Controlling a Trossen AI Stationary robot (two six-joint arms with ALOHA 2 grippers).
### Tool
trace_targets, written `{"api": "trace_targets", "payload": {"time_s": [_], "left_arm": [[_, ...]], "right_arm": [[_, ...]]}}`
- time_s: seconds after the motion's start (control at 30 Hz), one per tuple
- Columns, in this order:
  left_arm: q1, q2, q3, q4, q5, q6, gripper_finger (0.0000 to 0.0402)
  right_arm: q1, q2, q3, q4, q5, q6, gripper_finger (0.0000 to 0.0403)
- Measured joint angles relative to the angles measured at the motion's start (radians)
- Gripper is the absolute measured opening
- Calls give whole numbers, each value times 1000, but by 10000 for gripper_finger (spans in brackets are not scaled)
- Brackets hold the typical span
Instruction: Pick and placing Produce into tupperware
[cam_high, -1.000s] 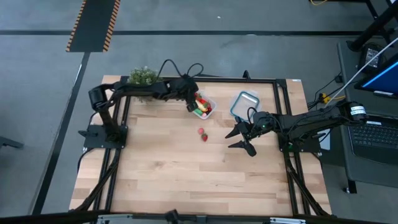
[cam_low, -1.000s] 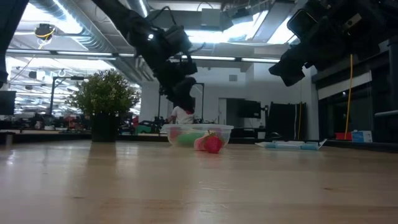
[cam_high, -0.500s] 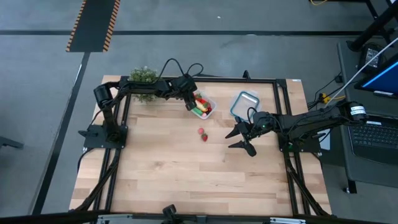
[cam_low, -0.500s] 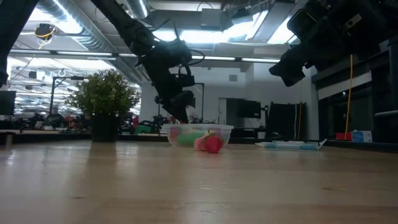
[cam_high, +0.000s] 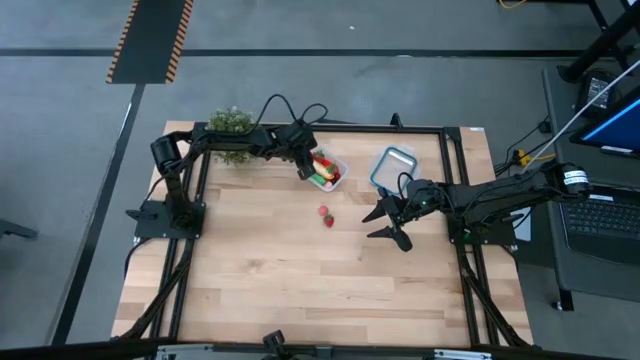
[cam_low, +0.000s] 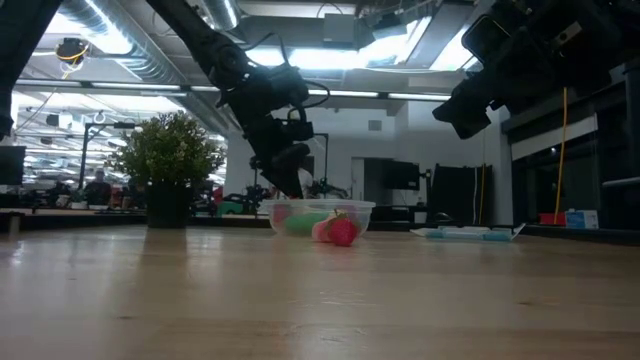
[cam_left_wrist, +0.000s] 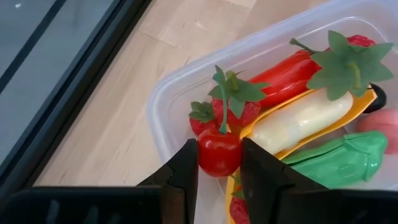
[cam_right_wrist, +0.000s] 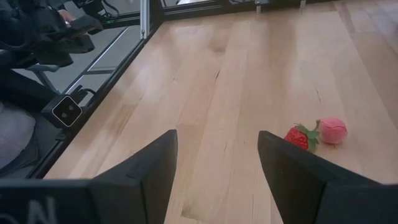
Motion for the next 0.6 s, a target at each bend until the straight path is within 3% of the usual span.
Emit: {"api": "trace_targets", "payload": {"time_s": [0.6], "left_arm": [[2,0,0,-1,10,5,84]], "right_arm": [[0,0,0,0,0,3,225]]}}
